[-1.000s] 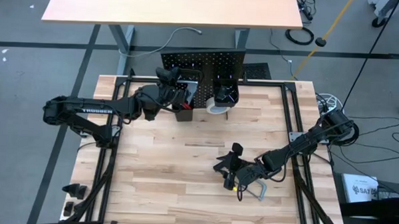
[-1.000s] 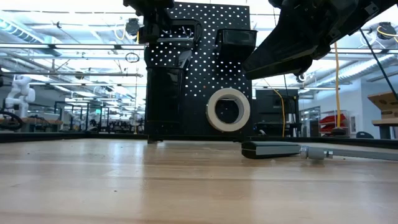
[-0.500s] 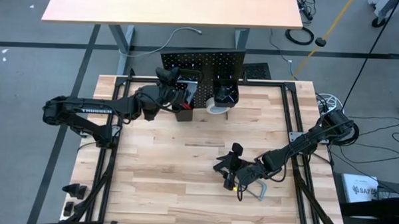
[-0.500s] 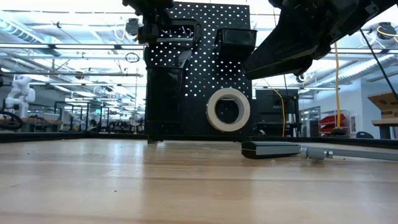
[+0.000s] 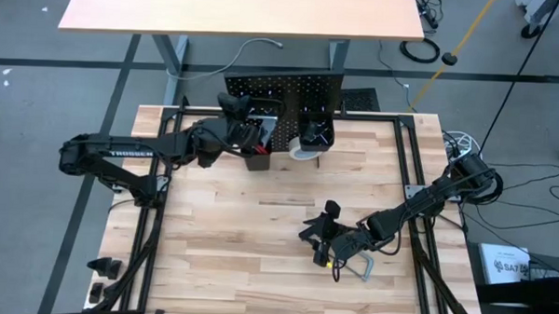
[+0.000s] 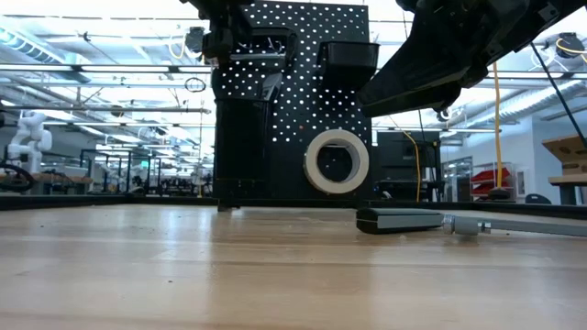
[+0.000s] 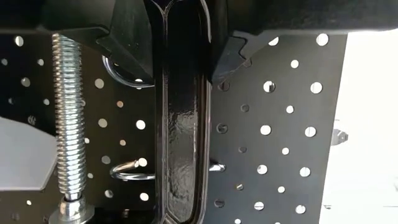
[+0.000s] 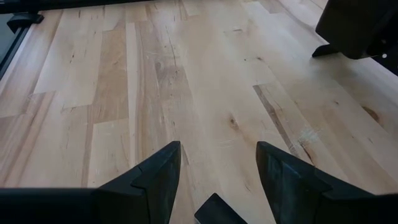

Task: Hang tools onto peg board
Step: Hang the clamp on the pegboard

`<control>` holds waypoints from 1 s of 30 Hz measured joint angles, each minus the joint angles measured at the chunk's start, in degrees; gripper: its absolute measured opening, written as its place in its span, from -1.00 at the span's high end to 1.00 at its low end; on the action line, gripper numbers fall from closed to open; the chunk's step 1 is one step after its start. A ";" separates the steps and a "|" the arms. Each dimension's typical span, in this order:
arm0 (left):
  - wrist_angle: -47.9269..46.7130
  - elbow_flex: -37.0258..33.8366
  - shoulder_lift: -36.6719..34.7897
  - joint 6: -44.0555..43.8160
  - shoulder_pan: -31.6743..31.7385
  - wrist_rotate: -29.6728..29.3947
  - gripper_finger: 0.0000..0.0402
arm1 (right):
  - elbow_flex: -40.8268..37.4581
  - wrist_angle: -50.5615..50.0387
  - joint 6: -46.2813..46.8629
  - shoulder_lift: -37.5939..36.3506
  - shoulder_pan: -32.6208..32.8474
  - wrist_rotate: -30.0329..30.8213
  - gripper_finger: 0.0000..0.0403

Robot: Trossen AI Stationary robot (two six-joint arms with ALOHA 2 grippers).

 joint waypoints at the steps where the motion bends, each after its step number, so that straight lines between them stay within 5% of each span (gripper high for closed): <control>1: 0.00 0.16 0.04 -0.02 -0.14 0.00 0.35 | 0.00 0.00 0.00 0.00 0.00 0.01 -0.01; 30: -7.04 2.32 0.00 -3.21 -3.51 -0.68 0.35 | 0.00 -0.02 0.00 0.00 -0.01 0.00 -0.01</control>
